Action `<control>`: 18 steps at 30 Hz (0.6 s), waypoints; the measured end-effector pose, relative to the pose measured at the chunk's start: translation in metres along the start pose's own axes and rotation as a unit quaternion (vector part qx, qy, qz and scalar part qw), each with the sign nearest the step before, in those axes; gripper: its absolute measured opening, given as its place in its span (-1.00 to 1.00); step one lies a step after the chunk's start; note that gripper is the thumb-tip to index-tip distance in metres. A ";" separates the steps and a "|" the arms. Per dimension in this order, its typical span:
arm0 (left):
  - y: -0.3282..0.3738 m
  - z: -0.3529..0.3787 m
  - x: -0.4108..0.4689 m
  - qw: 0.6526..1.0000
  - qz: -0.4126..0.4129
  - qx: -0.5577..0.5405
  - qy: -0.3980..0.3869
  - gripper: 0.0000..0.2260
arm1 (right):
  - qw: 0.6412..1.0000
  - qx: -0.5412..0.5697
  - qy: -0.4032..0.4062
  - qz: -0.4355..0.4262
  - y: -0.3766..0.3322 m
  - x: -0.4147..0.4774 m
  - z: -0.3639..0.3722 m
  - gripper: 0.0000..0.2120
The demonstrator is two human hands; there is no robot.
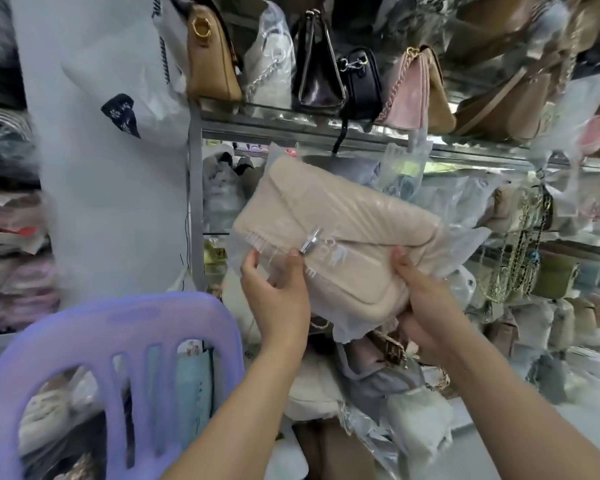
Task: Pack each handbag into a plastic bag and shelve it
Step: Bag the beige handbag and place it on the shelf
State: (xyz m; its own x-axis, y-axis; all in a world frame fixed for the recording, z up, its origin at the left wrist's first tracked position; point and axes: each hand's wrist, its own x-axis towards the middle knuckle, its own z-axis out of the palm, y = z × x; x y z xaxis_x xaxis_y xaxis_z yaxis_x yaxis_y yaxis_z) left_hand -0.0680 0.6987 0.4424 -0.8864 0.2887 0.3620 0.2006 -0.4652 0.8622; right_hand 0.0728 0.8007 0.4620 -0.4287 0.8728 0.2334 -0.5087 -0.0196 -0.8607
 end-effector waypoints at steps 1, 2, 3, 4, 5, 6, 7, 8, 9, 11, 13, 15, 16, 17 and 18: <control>0.003 0.004 0.009 1.000 0.006 0.012 -0.007 -0.40 | 1.000 -0.013 0.002 -0.002 -0.006 0.006 0.005 -0.43; 0.004 0.009 0.018 1.000 0.012 0.019 -0.013 -0.41 | 1.000 -0.025 0.005 -0.002 -0.012 0.012 0.009 -0.40; 0.007 0.015 0.029 0.999 0.018 0.023 -0.016 -0.40 | 0.999 -0.037 0.001 -0.003 -0.019 0.020 0.014 -0.39; 0.011 0.021 0.038 0.999 0.025 0.028 -0.019 -0.39 | 0.999 -0.048 0.003 -0.004 -0.025 0.028 0.019 -0.40; 0.014 0.027 0.049 0.999 0.031 0.036 -0.018 -0.38 | 0.998 -0.056 0.007 -0.004 -0.030 0.036 0.026 -0.41; 0.018 0.033 0.059 0.998 0.039 0.051 -0.019 -0.40 | 0.997 -0.069 0.014 -0.006 -0.035 0.045 0.033 -0.42; 0.021 0.040 0.072 0.996 0.046 0.073 -0.021 -0.42 | 0.996 -0.082 0.025 -0.013 -0.039 0.057 0.039 -0.43; 0.023 0.045 0.085 0.993 0.048 0.102 -0.025 -0.45 | 0.994 -0.098 0.033 -0.025 -0.042 0.066 0.047 -0.40; 0.024 0.051 0.100 0.989 0.048 0.135 -0.029 -0.49 | 0.991 -0.123 0.040 -0.038 -0.044 0.079 0.054 -0.33; 0.021 0.062 0.132 0.976 0.032 0.213 -0.040 -0.58 | 0.981 -0.178 0.052 -0.060 -0.045 0.102 0.070 -0.21; 0.011 0.069 0.156 0.950 0.017 0.310 -0.040 -0.65 | 0.975 -0.207 0.051 -0.064 -0.039 0.119 0.082 -0.08; -0.001 0.073 0.179 0.916 0.009 0.400 -0.029 -0.67 | 0.969 -0.232 0.059 -0.054 -0.030 0.131 0.094 0.21; -0.003 0.075 0.189 0.899 0.016 0.437 -0.029 -0.68 | 0.968 -0.234 0.063 -0.061 -0.024 0.138 0.099 0.20; -0.004 0.076 0.198 0.884 0.020 0.466 -0.034 -0.68 | 0.967 -0.229 0.077 -0.073 -0.018 0.144 0.104 0.13; -0.005 0.076 0.207 0.876 0.019 0.480 -0.038 -0.69 | 0.965 -0.227 0.098 -0.089 -0.011 0.150 0.109 0.05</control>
State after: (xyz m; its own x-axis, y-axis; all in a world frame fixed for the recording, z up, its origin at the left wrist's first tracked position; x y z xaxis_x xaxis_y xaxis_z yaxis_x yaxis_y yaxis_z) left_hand -0.2212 0.8241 0.5400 -0.8481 0.3608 0.3880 0.5206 0.4319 0.7365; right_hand -0.0674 0.8789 0.5560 -0.1916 0.9189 0.3448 -0.1622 0.3168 -0.9345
